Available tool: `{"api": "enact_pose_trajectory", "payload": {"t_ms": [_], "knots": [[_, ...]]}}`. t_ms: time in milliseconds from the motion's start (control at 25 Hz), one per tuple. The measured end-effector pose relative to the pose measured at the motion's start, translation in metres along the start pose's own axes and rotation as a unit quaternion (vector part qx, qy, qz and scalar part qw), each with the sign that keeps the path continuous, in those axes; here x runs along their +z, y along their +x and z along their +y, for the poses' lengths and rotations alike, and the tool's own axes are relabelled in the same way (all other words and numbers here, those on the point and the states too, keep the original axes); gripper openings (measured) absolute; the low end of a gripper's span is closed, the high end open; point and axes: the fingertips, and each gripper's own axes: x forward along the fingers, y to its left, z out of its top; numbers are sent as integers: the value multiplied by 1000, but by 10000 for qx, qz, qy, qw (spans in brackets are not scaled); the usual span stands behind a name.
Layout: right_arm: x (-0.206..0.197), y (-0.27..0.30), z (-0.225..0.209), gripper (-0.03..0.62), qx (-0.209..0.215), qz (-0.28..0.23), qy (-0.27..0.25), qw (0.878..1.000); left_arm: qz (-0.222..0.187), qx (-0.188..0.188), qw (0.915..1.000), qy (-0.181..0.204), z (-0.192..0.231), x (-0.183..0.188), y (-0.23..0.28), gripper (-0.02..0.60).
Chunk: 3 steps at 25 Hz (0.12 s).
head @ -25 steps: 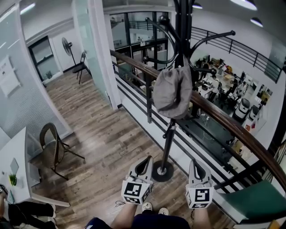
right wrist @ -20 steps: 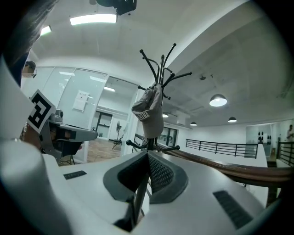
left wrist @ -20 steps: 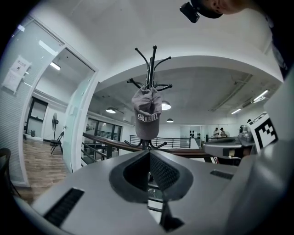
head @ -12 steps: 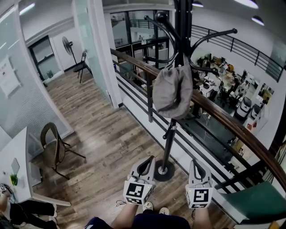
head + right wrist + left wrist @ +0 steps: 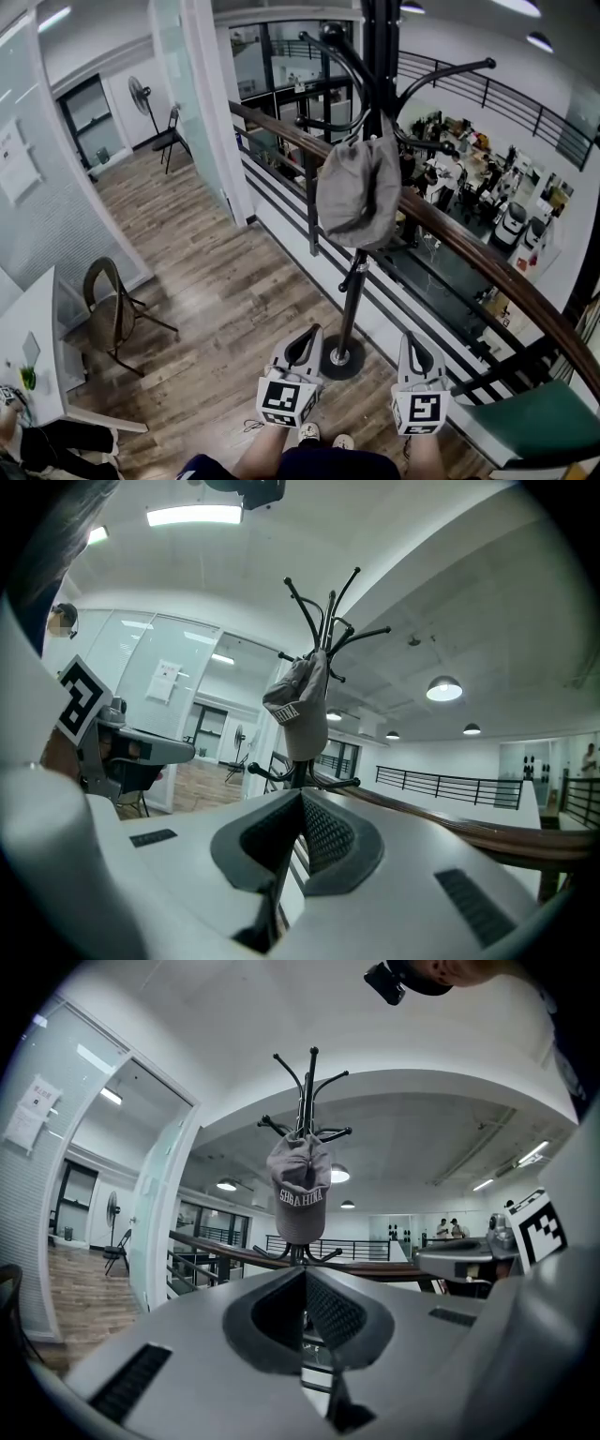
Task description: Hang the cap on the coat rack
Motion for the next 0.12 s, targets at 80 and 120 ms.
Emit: {"api": "enact_pose_trajectory", "payload": {"t_ms": [80, 120], "knots": [[0, 1, 1, 8, 22, -4, -32, 10000, -6, 21, 10000, -13, 2, 0, 1, 3], [0, 2, 2, 8, 35, -9, -46, 10000, -9, 33, 10000, -21, 2, 1, 2, 3]]}}
